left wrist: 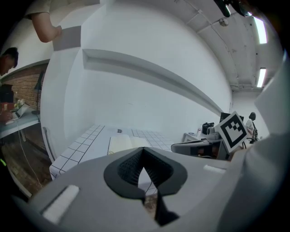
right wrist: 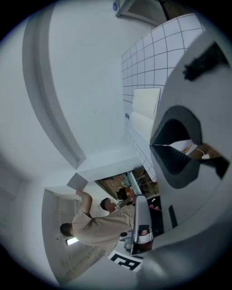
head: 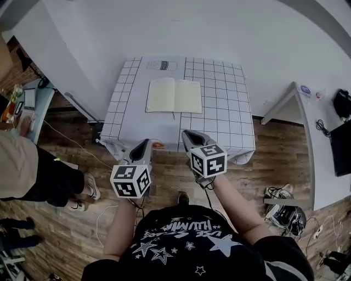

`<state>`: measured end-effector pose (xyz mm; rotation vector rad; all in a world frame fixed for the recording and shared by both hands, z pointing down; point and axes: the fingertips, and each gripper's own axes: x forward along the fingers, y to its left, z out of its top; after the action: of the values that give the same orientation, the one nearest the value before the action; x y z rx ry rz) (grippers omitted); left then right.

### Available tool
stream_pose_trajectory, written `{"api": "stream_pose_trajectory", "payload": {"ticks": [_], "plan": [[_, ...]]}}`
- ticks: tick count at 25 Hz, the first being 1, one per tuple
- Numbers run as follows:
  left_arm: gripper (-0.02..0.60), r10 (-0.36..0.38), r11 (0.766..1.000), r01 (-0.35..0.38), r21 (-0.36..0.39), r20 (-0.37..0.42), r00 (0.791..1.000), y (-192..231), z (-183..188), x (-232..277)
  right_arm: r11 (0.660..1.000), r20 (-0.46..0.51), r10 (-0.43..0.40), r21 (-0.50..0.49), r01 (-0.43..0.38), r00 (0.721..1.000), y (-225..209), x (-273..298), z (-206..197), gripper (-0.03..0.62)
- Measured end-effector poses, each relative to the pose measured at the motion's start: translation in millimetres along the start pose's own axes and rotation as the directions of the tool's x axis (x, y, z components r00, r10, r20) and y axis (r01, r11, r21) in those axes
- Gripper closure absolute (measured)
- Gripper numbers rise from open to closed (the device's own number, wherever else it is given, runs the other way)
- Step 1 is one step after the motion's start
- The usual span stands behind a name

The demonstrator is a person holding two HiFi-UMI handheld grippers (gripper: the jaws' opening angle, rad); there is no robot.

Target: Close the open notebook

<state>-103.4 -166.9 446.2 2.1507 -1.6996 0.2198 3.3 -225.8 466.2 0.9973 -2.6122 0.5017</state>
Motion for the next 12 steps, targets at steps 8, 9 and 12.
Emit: {"api": "stream_pose_trajectory", "payload": {"ticks": [8,9,12], "plan": [[0.572,0.071,0.997,-0.072,-0.015,-0.03,0.997,9,-6,7,0.997,-0.023,0.071,-0.039,-0.072,0.997,-5,18,-1,0.579],[0.572,0.076,0.997,-0.076,-0.012,-0.037,0.996,11,-6,8,0.996,-0.026,0.076,-0.046,-0.078,0.997,-4,20,-2,0.58],[0.572,0.082,0.996,-0.083,-0.014,-0.045,0.996,19,-5,13,0.993,-0.035,0.096,-0.06,-0.098,0.995,2,30,-3,0.58]]}}
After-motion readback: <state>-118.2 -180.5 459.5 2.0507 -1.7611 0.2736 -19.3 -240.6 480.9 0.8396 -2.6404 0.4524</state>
